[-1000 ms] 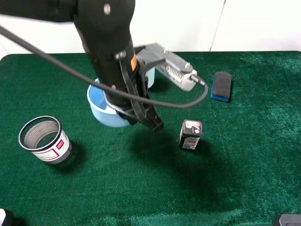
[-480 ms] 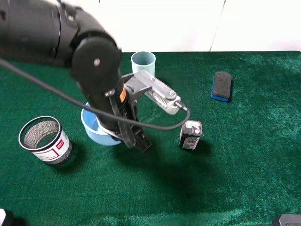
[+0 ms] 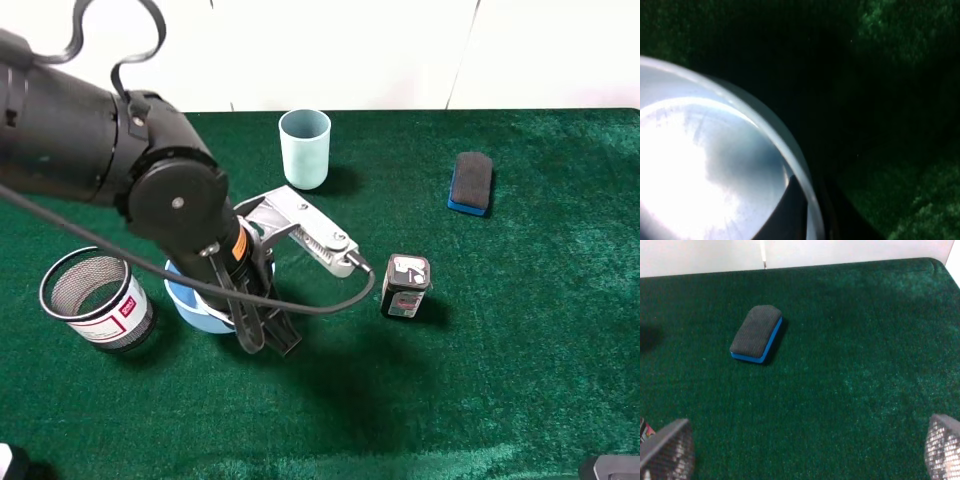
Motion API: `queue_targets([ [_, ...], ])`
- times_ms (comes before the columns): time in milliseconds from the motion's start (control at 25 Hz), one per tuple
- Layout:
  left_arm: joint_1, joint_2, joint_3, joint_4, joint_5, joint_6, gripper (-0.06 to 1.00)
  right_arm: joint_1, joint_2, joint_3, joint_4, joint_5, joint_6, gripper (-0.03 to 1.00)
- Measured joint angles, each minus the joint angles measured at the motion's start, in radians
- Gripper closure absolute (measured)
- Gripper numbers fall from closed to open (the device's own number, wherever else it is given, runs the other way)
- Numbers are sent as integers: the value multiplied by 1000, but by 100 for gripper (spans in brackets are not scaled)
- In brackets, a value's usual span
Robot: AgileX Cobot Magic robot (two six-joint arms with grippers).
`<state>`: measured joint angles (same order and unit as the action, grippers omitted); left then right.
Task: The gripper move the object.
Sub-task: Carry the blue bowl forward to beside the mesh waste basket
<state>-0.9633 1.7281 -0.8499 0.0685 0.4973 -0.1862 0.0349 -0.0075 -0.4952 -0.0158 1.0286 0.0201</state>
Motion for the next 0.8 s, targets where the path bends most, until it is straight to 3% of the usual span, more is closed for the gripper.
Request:
queue_targets([
  [240, 0, 0, 65, 0, -67, -1, 90, 0, 0, 0, 0, 0, 0, 28],
  [800, 0, 0, 123, 1, -119, -4, 90, 0, 0, 0, 0, 0, 0, 28],
])
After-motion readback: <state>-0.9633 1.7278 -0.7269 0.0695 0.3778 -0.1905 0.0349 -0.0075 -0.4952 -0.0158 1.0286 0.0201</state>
